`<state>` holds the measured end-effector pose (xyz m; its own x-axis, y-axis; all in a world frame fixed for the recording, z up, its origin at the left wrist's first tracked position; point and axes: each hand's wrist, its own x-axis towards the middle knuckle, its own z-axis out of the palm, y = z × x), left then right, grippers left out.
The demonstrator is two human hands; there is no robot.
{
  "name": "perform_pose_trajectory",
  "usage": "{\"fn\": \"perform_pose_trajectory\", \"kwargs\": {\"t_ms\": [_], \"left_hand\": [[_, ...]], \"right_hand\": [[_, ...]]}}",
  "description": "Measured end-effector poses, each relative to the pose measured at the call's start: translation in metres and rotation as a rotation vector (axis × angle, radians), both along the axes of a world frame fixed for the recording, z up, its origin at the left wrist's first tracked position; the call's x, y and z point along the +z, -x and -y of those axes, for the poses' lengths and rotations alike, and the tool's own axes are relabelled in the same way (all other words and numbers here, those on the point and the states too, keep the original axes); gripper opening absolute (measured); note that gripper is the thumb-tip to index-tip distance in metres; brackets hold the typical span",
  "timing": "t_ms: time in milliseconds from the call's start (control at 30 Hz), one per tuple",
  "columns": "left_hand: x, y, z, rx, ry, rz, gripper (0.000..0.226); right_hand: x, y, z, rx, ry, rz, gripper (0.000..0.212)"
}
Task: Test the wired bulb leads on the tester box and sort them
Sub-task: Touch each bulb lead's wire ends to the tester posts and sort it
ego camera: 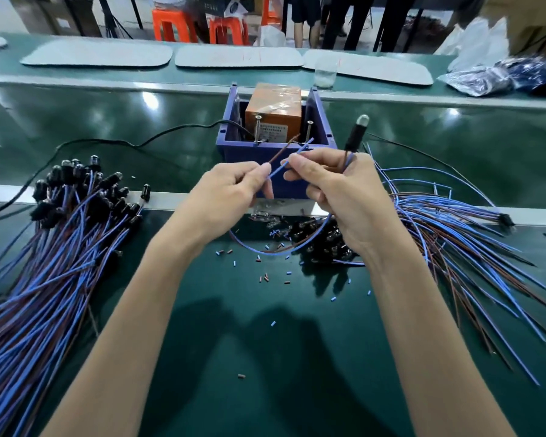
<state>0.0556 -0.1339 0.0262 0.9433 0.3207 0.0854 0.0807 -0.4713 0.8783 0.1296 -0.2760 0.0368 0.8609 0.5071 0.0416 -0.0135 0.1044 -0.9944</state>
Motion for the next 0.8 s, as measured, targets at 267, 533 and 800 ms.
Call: {"fn": "perform_pose_trajectory", "kwargs": {"t_ms": [267, 533, 800], "left_hand": [[-0.003, 0.002, -0.008, -0.042, -0.093, -0.09, 0.043], [-0.003, -0.003, 0.004, -0.062, 0.089, -0.034, 0.037], [-0.007, -0.002, 0.0, -0.034, -0.007, 0.035, 0.038]], "right_hand": [[-0.006, -0.002, -0.007, -0.092, -0.025, -0.119, 0.012], [-0.01, -0.005, -0.005, -0.081, 0.035, -0.007, 0.014], [-0.007, -0.006, -0.001, 0.034, 0.093, -0.031, 0.01]]}}
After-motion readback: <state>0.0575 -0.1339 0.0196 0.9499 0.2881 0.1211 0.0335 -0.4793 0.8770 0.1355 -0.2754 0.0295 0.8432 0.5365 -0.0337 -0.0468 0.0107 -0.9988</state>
